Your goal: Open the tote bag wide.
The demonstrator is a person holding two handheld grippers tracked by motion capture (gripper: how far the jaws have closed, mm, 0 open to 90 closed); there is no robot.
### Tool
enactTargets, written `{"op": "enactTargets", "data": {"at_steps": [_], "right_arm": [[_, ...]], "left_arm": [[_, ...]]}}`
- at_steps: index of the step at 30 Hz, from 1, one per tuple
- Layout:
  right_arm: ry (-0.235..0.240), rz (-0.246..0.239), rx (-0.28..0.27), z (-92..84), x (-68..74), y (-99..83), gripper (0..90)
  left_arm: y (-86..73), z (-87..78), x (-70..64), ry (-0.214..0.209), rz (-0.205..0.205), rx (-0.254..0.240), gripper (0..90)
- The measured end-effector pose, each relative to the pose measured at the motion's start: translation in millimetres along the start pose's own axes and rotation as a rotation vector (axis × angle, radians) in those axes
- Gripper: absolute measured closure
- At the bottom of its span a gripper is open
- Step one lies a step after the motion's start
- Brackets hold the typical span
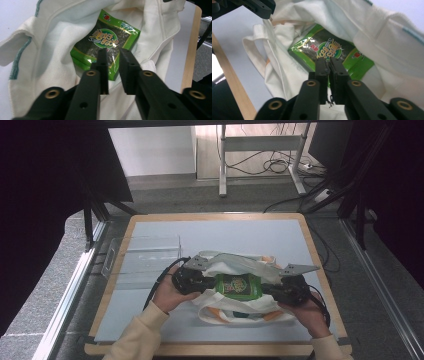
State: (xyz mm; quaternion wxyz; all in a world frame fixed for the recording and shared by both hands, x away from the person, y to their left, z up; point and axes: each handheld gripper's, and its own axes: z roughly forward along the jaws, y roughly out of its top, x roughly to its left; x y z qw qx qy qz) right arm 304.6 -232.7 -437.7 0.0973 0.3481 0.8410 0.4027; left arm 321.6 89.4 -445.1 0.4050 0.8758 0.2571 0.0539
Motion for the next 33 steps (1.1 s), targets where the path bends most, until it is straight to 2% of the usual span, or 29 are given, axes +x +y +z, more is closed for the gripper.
{"op": "enactTargets", "data": {"at_steps": [5,13,17,19,22,23,33], "right_arm": [[-0.006,-0.012,0.007,6.4,-2.3,10.9,89.0],[-0.021,-0.058,0.067,34.4,-7.0,38.5,89.0],[-0.027,-0.062,0.092,44.7,-9.8,42.4,89.0],[-0.033,-0.073,0.119,55.3,-12.0,43.8,89.0],[-0.041,-0.079,0.135,61.4,-13.1,43.8,89.0],[-0.051,-0.087,0.146,65.8,-14.7,43.4,89.0],[-0.102,-0.109,0.165,74.9,-22.1,41.1,89.2]], "left_arm": [[1.4,-1.3,1.1,0.0,-0.002,0.002,88.3],[1.6,9.6,0.4,-0.002,-0.006,0.032,89.8],[0.7,13.4,0.9,-0.003,0.002,0.041,89.9],[-0.4,14.4,-0.1,-0.004,-0.008,0.047,89.9],[-1.3,14.8,0.1,-0.006,-0.004,0.05,89.9],[-2.2,15.4,-0.6,-0.008,-0.014,0.048,89.9],[-8.2,19.8,-4.1,-0.017,-0.015,0.067,90.0]]}}
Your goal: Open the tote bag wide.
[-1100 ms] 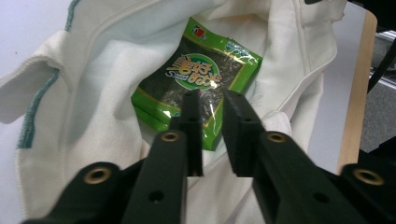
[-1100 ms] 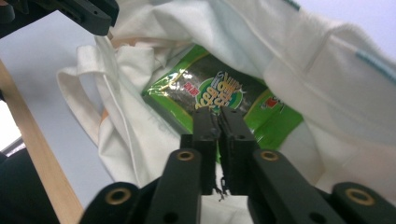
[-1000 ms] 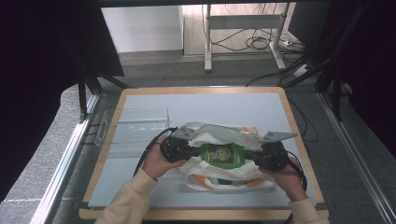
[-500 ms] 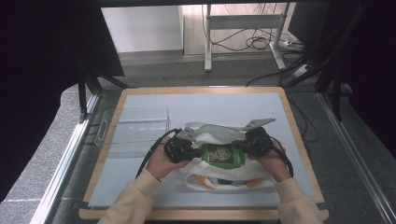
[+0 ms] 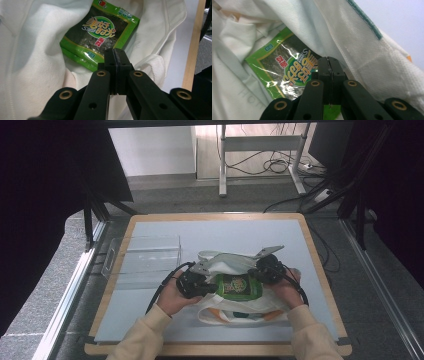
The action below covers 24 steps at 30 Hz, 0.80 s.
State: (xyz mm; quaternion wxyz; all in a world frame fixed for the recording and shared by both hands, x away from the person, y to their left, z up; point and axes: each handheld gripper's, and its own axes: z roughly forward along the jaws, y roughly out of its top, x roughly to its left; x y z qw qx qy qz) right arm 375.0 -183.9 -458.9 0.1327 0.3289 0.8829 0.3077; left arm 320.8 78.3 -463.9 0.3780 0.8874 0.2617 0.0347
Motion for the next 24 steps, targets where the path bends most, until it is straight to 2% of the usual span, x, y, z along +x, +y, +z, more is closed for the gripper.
{"op": "enactTargets", "data": {"at_steps": [11,14,24], "right_arm": [[-0.043,0.003,-0.001,4.5,-10.3,3.0,89.2],[-0.064,0.022,-0.009,7.6,-17.7,5.8,89.2],[-0.057,0.067,-0.004,16.4,-32.7,13.9,89.2]], "left_arm": [[-6.0,7.3,-2.0,-0.01,0.003,0.026,90.0],[-7.1,8.7,-2.9,-0.014,-0.003,0.025,90.0],[-10.8,9.4,0.1,-0.018,-0.013,0.024,90.0]]}}
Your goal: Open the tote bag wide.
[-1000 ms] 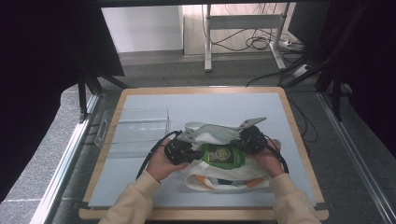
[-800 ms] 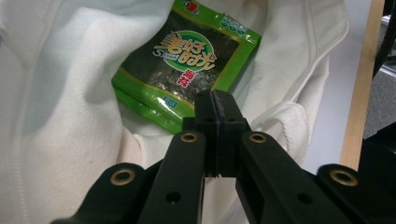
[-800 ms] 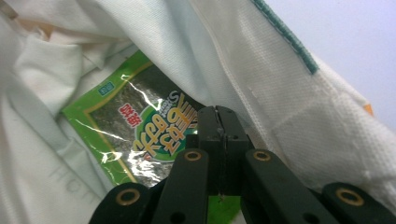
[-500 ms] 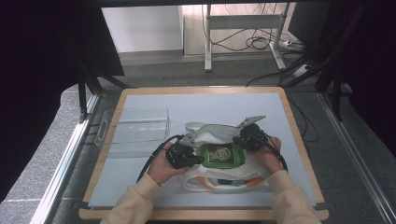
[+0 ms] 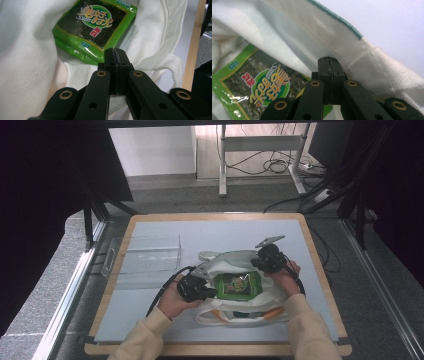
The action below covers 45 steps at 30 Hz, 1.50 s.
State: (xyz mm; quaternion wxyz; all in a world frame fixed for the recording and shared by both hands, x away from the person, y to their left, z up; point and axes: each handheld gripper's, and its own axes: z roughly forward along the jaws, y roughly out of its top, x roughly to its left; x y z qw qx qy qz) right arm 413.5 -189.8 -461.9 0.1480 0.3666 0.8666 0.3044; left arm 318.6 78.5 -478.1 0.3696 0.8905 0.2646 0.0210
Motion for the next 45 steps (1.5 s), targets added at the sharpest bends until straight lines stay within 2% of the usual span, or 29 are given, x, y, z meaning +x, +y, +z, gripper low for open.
{"op": "enactTargets", "data": {"at_steps": [8,10,19,23,26,27,28,31,32,34,35,36,37,38,41,42,45], "right_arm": [[0.021,0.086,-0.007,7.0,-9.1,0.7,89.2],[0.009,0.103,-0.002,10.0,-12.7,3.0,89.2],[-0.04,0.106,0.015,21.4,-12.6,5.0,89.2],[-0.041,0.069,0.01,14.5,-6.2,5.1,89.2],[-0.015,0.051,-0.021,3.6,2.4,5.2,89.2],[0.0,0.021,-0.033,-2.2,10.1,5.9,89.2],[0.0,0.021,-0.033,-2.2,10.1,5.9,89.2],[0.041,-0.014,-0.042,-7.3,22.2,7.8,89.2],[0.076,-0.031,-0.038,-8.3,30.2,9.4,89.2],[0.11,-0.053,-0.036,-7.1,37.0,11.1,89.2],[0.11,-0.053,-0.036,-7.1,37.0,11.1,89.2],[0.148,-0.073,-0.031,-3.8,43.9,12.7,89.2],[0.148,-0.073,-0.031,-3.8,43.9,12.7,89.2],[0.179,-0.095,-0.02,0.6,51.3,14.3,89.2],[0.2,-0.115,-0.01,4.9,58.6,16.0,89.2],[0.222,-0.13,0.001,9.0,64.8,18.0,89.2],[0.235,-0.14,0.008,13.6,69.9,19.7,89.2]], "left_arm": [[-1.0,1.9,0.8,-0.005,-0.004,0.006,90.0],[-1.4,2.7,0.3,-0.005,-0.004,0.01,90.0],[-3.5,2.9,-0.4,-0.006,-0.01,0.008,90.0],[-3.8,2.8,-0.5,-0.005,-0.007,0.012,90.0],[-4.2,3.1,0.2,-0.007,-0.009,0.009,90.0],[-4.2,3.1,0.3,-0.007,-0.01,0.009,90.0],[-4.2,3.0,0.1,-0.006,-0.011,0.008,90.0],[-4.1,2.2,-0.8,-0.004,-0.009,0.007,90.0],[-4.1,1.9,-0.9,-0.002,-0.007,0.006,90.0],[-4.2,1.3,-0.4,0.001,-0.001,0.007,90.0],[-4.2,1.2,-0.4,0.001,-0.003,0.006,90.0],[-4.2,1.2,-0.2,0.001,-0.002,0.006,90.0],[-4.2,1.2,-0.2,0.001,-0.003,0.005,90.0],[-4.1,1.2,-0.1,0.0,-0.004,0.005,90.0],[-4.1,1.3,-0.4,0.002,-0.011,0.001,90.0],[-4.1,1.4,-0.5,0.002,-0.011,0.003,90.0],[-4.5,1.6,0.0,0.002,-0.005,0.004,90.0]]}}
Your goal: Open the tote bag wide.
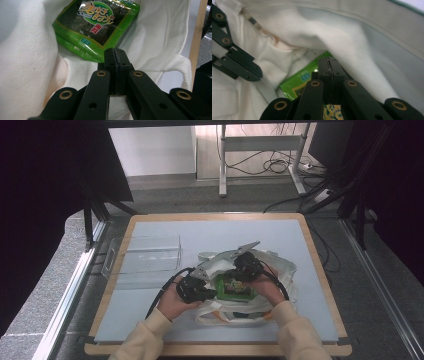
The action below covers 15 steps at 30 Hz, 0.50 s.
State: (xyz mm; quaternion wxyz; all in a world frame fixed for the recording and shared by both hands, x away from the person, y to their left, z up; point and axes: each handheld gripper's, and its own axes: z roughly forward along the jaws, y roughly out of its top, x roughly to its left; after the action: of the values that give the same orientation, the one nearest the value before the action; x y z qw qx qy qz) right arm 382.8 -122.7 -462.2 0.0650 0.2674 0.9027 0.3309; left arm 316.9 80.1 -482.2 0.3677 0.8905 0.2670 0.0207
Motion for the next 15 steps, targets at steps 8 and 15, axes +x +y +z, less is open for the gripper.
{"op": "enactTargets", "data": {"at_steps": [8,15], "right_arm": [[0.013,-0.017,0.017,19.3,5.3,8.0,89.2],[-0.028,-0.023,0.012,32.8,4.2,13.1,89.2]], "left_arm": [[-0.6,-1.8,-0.5,-0.001,-0.006,-0.005,89.8],[-0.8,-1.5,-0.6,-0.001,-0.004,0.006,89.8]]}}
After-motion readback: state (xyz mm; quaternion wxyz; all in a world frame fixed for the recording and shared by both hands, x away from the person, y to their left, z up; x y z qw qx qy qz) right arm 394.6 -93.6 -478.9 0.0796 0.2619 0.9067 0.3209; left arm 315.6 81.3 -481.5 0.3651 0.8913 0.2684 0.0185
